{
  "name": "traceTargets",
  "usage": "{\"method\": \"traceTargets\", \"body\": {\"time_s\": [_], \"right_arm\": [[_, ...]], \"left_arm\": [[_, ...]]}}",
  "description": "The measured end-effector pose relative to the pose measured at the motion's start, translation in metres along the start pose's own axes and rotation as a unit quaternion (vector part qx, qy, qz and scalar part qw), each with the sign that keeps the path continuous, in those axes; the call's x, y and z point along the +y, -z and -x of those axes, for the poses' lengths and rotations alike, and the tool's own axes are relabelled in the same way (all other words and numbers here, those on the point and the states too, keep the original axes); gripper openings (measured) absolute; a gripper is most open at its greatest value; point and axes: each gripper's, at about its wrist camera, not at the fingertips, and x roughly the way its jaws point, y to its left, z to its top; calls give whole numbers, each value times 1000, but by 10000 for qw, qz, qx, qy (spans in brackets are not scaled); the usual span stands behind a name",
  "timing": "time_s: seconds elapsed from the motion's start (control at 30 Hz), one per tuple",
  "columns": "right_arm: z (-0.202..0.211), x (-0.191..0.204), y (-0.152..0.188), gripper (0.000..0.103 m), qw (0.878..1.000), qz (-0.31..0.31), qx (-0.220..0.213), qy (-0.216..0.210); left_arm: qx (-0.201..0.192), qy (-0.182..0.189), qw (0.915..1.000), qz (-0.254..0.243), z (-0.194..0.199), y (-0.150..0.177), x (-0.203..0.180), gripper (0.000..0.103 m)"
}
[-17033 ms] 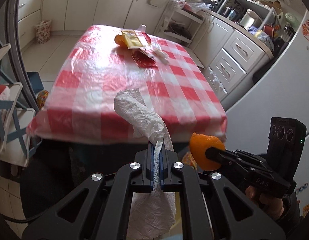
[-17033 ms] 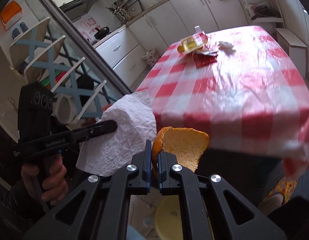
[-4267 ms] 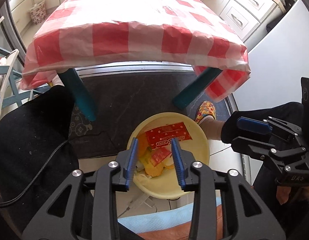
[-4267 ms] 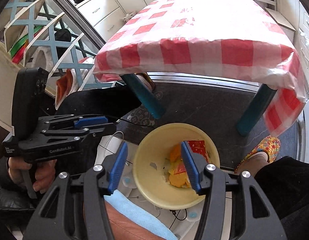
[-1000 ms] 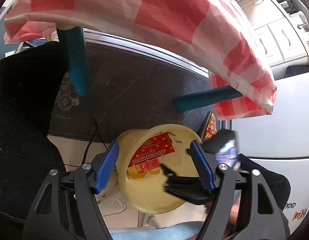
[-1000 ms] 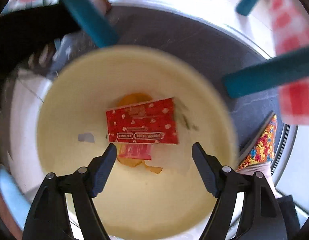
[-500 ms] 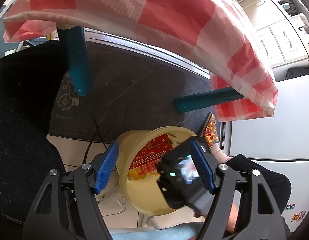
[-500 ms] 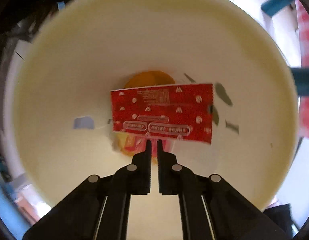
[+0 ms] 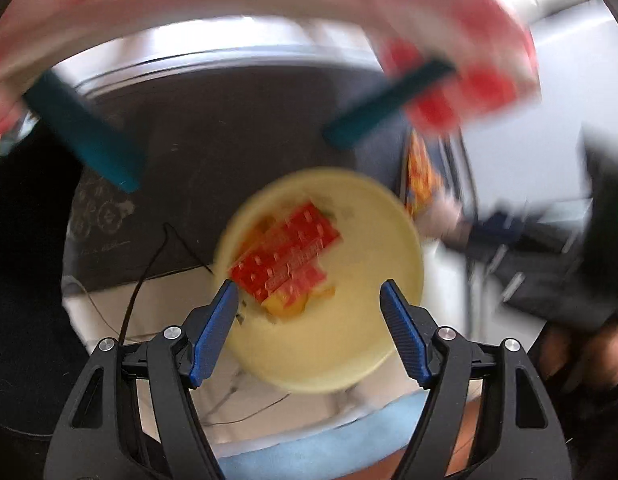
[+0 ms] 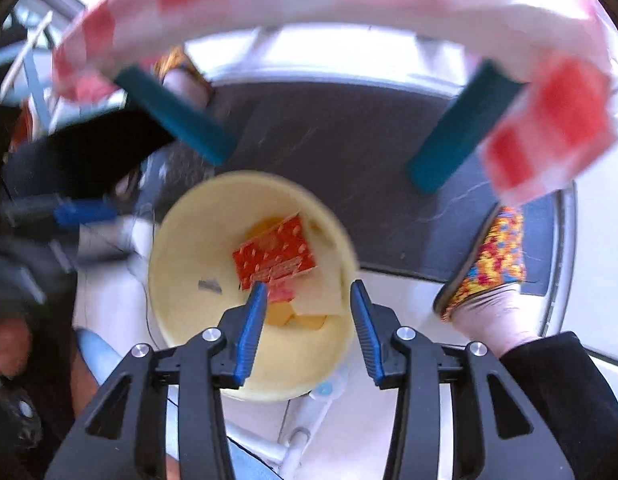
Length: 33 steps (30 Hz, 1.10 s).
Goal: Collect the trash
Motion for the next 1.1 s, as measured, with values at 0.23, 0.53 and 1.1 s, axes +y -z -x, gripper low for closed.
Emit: {"method": "traceTargets", "body": {"time_s": [0.23,0.53,1.1], "right_arm": [[23,-22,-13,47,9924,-694,-890,-491],[10,-34,-12,47,9931,-804,-771,-378],[2,34,2,51,9963,47,-556,-652]], "left_arm": [[961,-655,9908,-694,-84,-14,-44,69],[597,-826,9910,-867,-83,-27,-57,2],[-1196,-745,9900,19,51,13,-22,29]]}}
